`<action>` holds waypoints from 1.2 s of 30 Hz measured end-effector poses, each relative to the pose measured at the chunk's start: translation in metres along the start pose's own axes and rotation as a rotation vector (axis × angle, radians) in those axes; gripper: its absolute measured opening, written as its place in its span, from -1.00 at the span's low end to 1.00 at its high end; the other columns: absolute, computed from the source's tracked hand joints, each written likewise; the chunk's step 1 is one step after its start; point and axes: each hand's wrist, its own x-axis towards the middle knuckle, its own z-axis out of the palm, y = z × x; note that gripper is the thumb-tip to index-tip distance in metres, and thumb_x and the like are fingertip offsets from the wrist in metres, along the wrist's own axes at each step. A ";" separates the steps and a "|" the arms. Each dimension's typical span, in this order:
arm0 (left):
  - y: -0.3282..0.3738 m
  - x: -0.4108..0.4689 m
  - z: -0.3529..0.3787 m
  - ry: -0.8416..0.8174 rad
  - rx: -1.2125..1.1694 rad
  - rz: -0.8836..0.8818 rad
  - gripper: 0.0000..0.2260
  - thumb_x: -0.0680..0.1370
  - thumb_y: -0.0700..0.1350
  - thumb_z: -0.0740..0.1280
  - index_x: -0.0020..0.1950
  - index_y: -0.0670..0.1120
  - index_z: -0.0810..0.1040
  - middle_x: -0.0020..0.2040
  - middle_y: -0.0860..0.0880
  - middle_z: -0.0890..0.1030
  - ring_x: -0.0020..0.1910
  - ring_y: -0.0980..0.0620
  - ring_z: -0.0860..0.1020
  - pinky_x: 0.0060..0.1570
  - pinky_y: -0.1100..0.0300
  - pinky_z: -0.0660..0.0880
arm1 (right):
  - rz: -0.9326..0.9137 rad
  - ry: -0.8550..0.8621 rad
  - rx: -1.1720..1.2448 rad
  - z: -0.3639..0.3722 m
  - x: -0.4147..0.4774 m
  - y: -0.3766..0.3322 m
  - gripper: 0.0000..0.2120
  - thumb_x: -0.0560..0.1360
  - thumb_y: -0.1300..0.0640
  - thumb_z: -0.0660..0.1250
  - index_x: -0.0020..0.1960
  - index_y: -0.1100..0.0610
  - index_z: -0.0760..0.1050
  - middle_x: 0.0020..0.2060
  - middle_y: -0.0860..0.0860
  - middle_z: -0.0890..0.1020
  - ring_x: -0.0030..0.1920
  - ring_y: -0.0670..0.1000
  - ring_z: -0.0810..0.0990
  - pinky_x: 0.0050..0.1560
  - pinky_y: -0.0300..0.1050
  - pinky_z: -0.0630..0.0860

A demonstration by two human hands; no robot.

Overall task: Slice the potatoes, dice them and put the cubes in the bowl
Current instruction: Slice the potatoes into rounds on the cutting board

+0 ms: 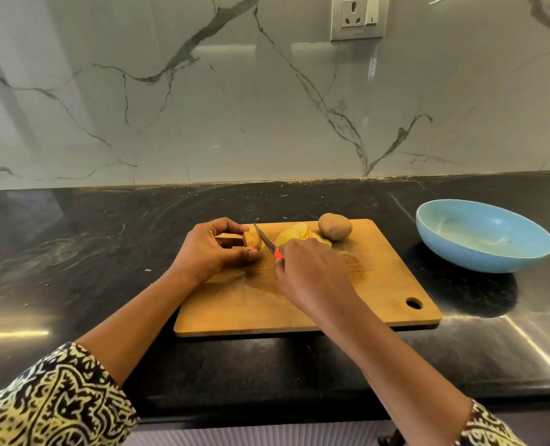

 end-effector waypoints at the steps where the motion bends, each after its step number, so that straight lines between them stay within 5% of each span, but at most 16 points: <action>1: 0.000 0.000 0.000 0.002 -0.002 -0.003 -0.62 0.22 0.03 0.56 -0.01 0.03 0.61 -0.01 0.08 0.65 -0.03 0.13 0.63 0.06 0.16 0.56 | 0.001 -0.011 -0.013 -0.002 0.001 -0.003 -0.78 0.62 0.06 0.18 0.16 0.11 0.51 -0.19 -0.02 0.46 -0.19 -0.04 0.44 -0.42 -0.24 0.24; 9: 0.000 0.001 -0.001 -0.015 0.017 -0.008 -0.63 0.23 0.04 0.57 -0.01 0.05 0.59 0.02 0.10 0.64 -0.01 0.14 0.62 0.12 0.08 0.54 | 0.007 -0.075 -0.034 -0.007 0.009 0.000 -0.80 0.61 0.10 0.19 0.11 0.14 0.53 -0.23 -0.02 0.47 -0.21 -0.02 0.45 -0.39 -0.22 0.27; 14: 0.001 0.000 -0.001 0.001 0.042 -0.013 -0.57 0.19 0.13 0.55 -0.02 0.06 0.58 0.03 0.12 0.63 0.05 0.13 0.58 0.15 0.02 0.51 | 0.049 -0.203 -0.035 0.001 0.019 -0.008 -0.77 0.60 0.08 0.24 0.20 0.14 0.50 -0.03 0.05 0.59 -0.09 0.02 0.55 -0.18 -0.14 0.43; 16: 0.001 0.000 -0.001 0.011 0.028 -0.022 -0.57 0.19 0.12 0.55 -0.01 0.05 0.57 0.03 0.12 0.62 0.03 0.14 0.59 0.14 0.02 0.52 | 0.013 -0.207 -0.093 0.004 0.009 -0.008 -0.78 0.61 0.07 0.22 0.20 0.12 0.48 -0.17 -0.01 0.51 -0.21 -0.04 0.48 -0.25 -0.17 0.36; 19: 0.001 0.000 -0.001 0.017 0.010 -0.036 -0.59 0.22 0.07 0.56 0.00 0.03 0.57 0.02 0.10 0.62 0.01 0.14 0.59 0.14 0.05 0.52 | -0.020 -0.147 -0.148 0.009 -0.018 -0.005 -0.81 0.63 0.07 0.16 0.14 0.10 0.49 -0.30 -0.05 0.36 -0.34 -0.07 0.33 -0.37 -0.19 0.25; 30: -0.002 -0.001 -0.004 -0.023 -0.075 -0.069 -0.55 0.20 0.04 0.56 0.05 0.06 0.58 0.07 0.07 0.62 0.04 0.08 0.62 0.17 -0.02 0.52 | 0.139 0.019 -0.048 0.008 -0.015 0.011 -0.75 0.63 0.00 0.13 0.16 0.05 0.52 -0.06 0.01 0.61 -0.03 0.02 0.57 -0.14 -0.12 0.46; 36: 0.000 -0.001 -0.004 -0.033 -0.092 -0.081 -0.55 0.19 0.03 0.55 0.05 0.05 0.60 0.04 0.11 0.62 0.05 0.12 0.60 0.11 0.16 0.51 | 0.079 0.113 -0.004 0.008 -0.009 0.011 -0.68 0.63 -0.04 0.12 0.28 0.03 0.49 -0.05 -0.01 0.63 -0.17 -0.07 0.49 -0.24 -0.22 0.38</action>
